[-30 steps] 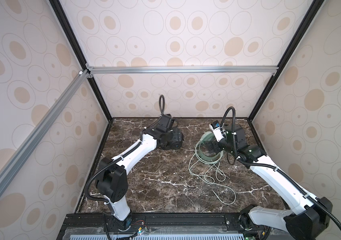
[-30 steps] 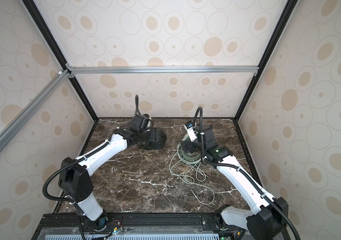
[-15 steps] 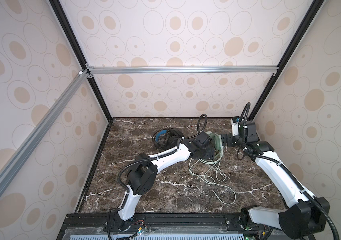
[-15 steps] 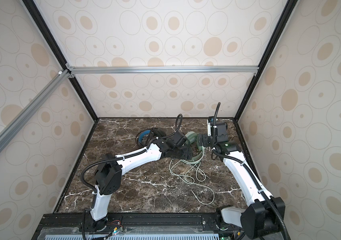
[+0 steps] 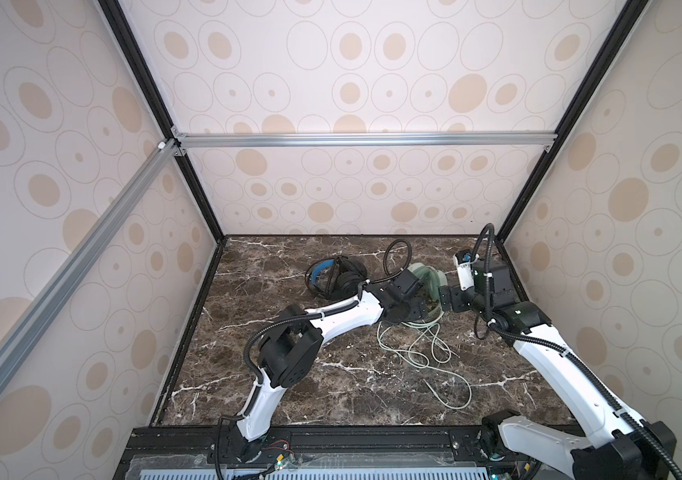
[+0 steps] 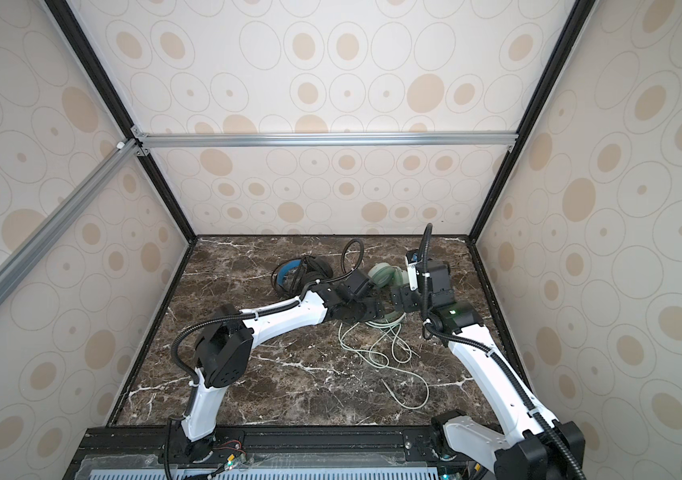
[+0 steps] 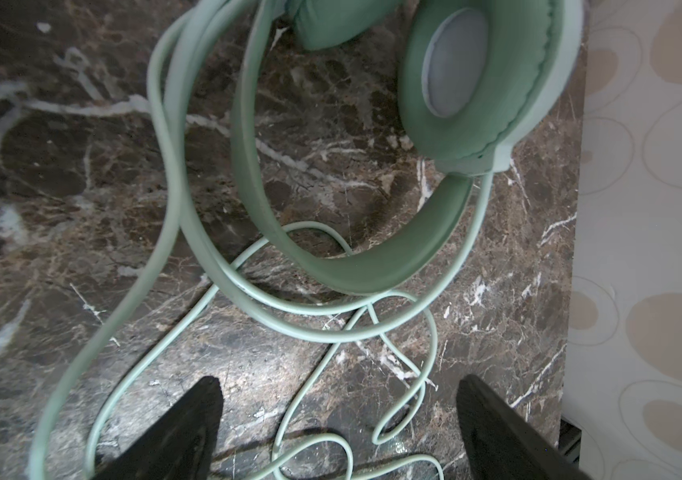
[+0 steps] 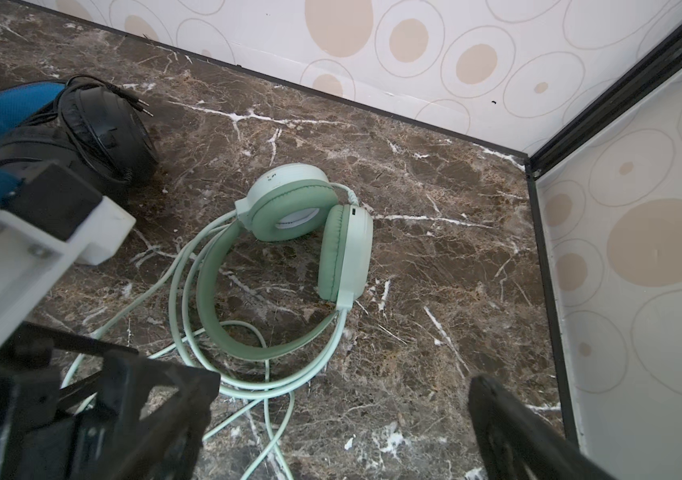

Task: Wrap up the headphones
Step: 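Reach the left gripper over to the green headphones' headband, then grasp the green headband and cable together with the left gripper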

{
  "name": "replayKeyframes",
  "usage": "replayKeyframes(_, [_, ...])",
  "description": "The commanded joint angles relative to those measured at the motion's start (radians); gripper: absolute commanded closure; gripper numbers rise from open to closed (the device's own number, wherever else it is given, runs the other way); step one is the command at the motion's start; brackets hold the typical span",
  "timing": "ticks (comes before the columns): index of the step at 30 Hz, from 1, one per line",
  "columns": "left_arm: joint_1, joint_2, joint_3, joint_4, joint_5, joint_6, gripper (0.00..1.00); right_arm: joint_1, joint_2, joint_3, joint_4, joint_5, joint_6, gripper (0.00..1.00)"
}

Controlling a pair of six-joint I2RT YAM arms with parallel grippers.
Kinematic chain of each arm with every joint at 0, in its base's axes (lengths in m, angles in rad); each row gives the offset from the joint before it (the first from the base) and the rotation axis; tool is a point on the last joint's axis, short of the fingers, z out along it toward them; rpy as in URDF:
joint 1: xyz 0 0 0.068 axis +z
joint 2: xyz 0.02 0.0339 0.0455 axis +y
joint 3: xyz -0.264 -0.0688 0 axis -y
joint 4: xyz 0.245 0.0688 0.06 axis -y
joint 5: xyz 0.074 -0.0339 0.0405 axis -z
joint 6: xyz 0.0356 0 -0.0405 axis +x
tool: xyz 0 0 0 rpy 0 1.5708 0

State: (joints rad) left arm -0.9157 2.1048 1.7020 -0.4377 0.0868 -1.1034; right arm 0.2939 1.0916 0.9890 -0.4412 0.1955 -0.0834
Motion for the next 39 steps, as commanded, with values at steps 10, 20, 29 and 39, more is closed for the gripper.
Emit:
replayKeyframes(10, [0.009,0.129,0.099,0.018,-0.046,-0.154,0.12,0.028,-0.051,-0.044,0.01,0.018,-0.025,0.0])
replayKeyframes(20, [0.014,0.215,0.168,-0.039,-0.05,-0.082,0.3,0.03,-0.081,-0.06,0.002,0.034,-0.044,0.0])
replayKeyframes(29, [0.021,0.255,0.217,-0.085,-0.065,0.027,0.52,0.02,-0.076,-0.025,-0.043,0.063,-0.064,0.0])
replayKeyframes(39, [0.038,0.274,0.326,-0.194,-0.089,0.292,0.86,0.01,-0.094,-0.017,-0.047,0.088,-0.064,0.0])
